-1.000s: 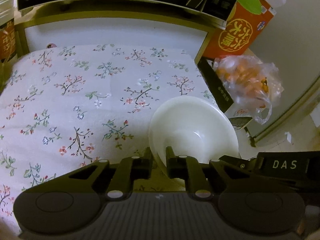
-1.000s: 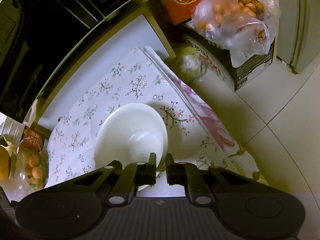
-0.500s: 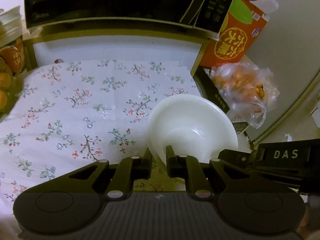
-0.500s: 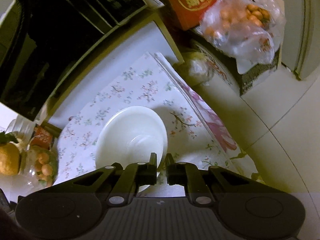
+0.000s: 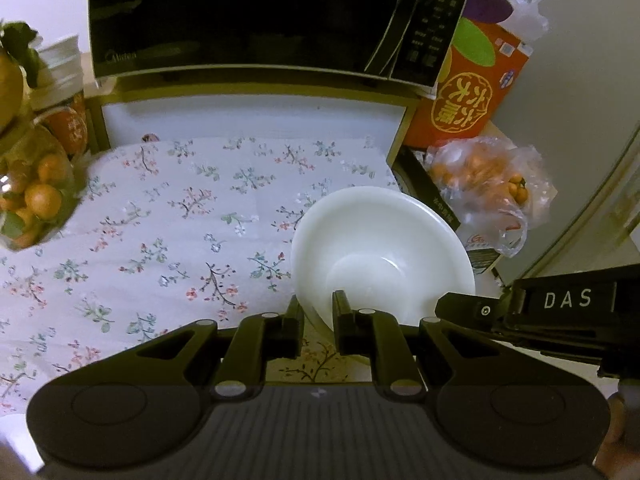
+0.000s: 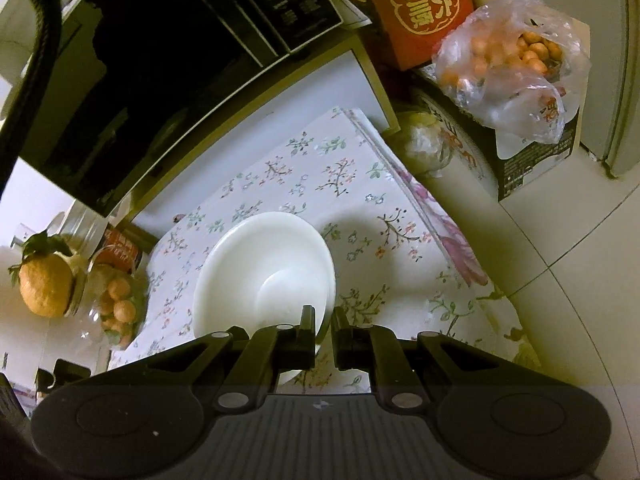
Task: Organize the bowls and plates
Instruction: 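Lift the second cream bowl with both tools and carry it toward the first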
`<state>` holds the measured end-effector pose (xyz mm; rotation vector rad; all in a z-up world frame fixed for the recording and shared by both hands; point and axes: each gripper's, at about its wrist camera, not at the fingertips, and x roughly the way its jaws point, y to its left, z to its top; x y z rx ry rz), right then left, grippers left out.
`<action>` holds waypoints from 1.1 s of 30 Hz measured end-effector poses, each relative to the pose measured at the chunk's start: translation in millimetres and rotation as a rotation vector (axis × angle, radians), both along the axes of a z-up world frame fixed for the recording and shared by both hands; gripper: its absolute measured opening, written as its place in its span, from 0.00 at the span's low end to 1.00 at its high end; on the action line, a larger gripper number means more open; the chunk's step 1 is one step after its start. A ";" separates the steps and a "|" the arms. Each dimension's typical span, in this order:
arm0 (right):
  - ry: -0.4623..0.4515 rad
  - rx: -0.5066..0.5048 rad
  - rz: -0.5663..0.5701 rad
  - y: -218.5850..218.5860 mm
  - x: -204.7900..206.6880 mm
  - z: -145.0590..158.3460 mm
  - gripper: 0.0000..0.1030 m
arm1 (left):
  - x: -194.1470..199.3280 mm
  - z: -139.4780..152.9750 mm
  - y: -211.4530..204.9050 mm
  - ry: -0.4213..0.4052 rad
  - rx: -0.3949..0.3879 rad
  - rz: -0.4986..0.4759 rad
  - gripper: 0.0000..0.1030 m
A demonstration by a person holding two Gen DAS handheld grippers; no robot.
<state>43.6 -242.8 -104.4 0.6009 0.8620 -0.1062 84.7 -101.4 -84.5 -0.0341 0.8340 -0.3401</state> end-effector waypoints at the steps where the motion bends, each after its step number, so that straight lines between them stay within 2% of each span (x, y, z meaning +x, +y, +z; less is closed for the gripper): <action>1: -0.005 -0.004 0.005 2.0 -2.8 2.3 0.07 | -1.8 1.3 -0.1 -0.003 0.000 0.000 0.12; 33: -0.043 -0.053 0.099 42.2 -63.7 27.2 0.09 | -59.7 17.7 37.6 0.001 -0.029 0.014 0.13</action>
